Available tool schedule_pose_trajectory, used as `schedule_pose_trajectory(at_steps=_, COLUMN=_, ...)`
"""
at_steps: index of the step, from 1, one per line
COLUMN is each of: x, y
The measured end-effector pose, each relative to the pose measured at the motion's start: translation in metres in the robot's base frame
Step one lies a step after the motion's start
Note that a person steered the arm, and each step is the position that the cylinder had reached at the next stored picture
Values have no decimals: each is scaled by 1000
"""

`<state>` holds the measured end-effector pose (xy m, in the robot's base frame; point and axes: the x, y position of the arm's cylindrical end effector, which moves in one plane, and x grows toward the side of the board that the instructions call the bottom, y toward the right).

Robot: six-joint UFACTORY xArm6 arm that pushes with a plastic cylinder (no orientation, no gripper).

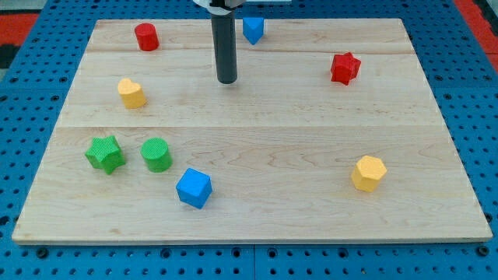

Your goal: Move your arm towards the red circle

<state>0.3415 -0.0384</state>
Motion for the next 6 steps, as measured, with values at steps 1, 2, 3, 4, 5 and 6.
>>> schedule_pose_trajectory(at_steps=1, x=-6, y=25)
schedule_pose_trajectory(at_steps=2, x=-33, y=32)
schedule_pose_trajectory(at_steps=3, x=-33, y=28)
schedule_pose_trajectory(at_steps=4, x=-25, y=-15)
schedule_pose_trajectory(at_steps=5, x=-30, y=-39)
schedule_pose_trajectory(at_steps=6, x=-38, y=-41)
